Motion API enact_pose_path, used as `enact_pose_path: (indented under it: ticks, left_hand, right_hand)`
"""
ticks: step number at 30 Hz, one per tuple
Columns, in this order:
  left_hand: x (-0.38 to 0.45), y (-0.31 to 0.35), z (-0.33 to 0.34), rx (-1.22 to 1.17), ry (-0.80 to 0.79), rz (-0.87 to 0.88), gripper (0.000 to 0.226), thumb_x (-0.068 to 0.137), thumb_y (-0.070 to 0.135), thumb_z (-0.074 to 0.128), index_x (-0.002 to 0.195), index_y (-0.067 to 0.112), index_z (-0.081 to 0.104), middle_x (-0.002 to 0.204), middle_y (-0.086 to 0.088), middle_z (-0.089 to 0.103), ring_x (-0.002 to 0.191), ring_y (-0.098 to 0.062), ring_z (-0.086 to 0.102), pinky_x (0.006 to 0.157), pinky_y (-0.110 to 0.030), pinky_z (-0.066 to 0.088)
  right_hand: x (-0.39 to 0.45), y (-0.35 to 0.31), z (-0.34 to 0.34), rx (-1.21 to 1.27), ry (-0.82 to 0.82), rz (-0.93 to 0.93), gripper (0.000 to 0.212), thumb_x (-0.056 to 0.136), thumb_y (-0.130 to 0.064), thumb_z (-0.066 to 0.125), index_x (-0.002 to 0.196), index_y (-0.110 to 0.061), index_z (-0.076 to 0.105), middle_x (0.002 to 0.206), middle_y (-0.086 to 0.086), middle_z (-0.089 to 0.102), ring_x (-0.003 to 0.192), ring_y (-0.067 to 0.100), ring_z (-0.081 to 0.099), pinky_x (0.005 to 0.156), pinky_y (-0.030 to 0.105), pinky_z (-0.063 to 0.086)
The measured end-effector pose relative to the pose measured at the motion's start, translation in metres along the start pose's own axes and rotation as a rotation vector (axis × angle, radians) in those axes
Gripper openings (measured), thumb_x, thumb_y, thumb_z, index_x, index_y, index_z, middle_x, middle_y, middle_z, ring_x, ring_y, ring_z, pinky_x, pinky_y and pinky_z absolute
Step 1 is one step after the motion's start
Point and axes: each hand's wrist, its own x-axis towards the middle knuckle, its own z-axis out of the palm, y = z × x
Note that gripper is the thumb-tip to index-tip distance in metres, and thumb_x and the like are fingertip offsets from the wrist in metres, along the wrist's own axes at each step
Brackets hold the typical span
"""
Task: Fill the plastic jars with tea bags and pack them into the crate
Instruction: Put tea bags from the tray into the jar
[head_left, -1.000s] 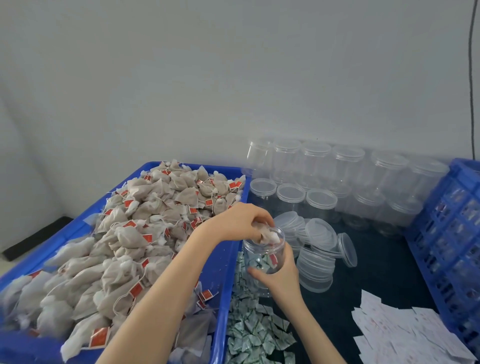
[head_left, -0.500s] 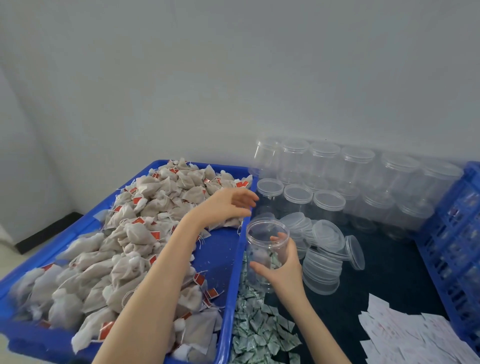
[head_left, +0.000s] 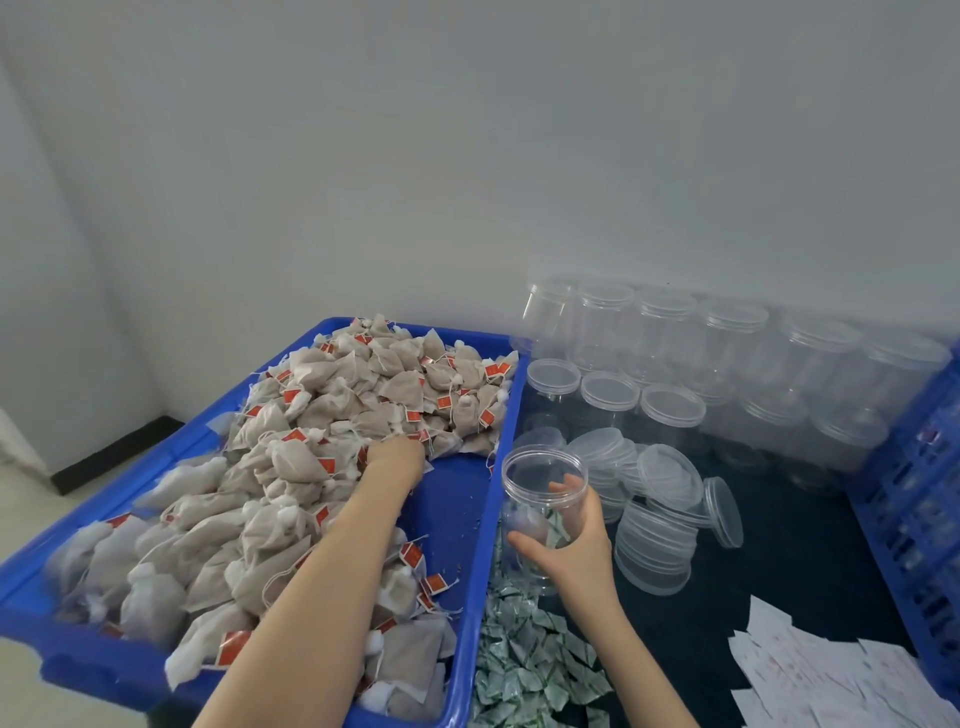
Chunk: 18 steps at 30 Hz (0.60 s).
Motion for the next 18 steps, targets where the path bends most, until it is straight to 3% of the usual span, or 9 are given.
enact_pose_path:
  ticks: [4, 11, 14, 18]
  left_hand:
    - [0.005, -0.002, 0.000, 0.094, 0.242, -0.078, 0.032, 0.094, 0.014, 0.049, 0.126, 0.017, 0.056, 0.129, -0.003, 0.056, 0.123, -0.022, 0.050, 0.100, -0.033, 0.036]
    - [0.010, 0.004, 0.011, 0.141, 0.217, -0.160, 0.043, 0.095, 0.020, 0.053, 0.137, 0.016, 0.045, 0.141, -0.006, 0.043, 0.131, -0.025, 0.037, 0.100, -0.033, 0.037]
    - [0.012, 0.006, 0.015, 0.112, 0.264, -0.180, 0.036, 0.096, 0.016, 0.051, 0.132, 0.015, 0.050, 0.136, -0.005, 0.049, 0.127, -0.024, 0.042, 0.097, -0.032, 0.040]
    - [0.007, 0.004, 0.007, 0.040, 0.348, -0.159, 0.027, 0.094, 0.007, 0.048, 0.117, 0.013, 0.060, 0.120, -0.005, 0.061, 0.115, -0.024, 0.053, 0.092, -0.032, 0.043]
  right_hand:
    - [-0.002, -0.003, 0.002, 0.013, 0.004, 0.010, 0.081, 0.052, -0.032, 0.087, 0.118, -0.048, 0.042, 0.127, -0.025, 0.051, 0.114, -0.015, 0.047, 0.082, 0.008, 0.042]
    - [-0.003, -0.007, 0.002, 0.013, -0.012, -0.001, 0.084, 0.051, -0.034, 0.086, 0.122, -0.046, 0.042, 0.127, -0.023, 0.052, 0.115, -0.015, 0.049, 0.080, 0.006, 0.044]
    - [-0.003, -0.009, 0.000, 0.008, -0.020, -0.006, 0.085, 0.051, -0.032, 0.085, 0.123, -0.044, 0.042, 0.126, -0.023, 0.051, 0.108, -0.025, 0.047, 0.078, -0.001, 0.041]
    - [-0.003, -0.011, -0.002, 0.011, -0.038, -0.004, 0.086, 0.051, -0.033, 0.086, 0.124, -0.043, 0.042, 0.128, -0.023, 0.051, 0.110, -0.024, 0.046, 0.079, -0.001, 0.041]
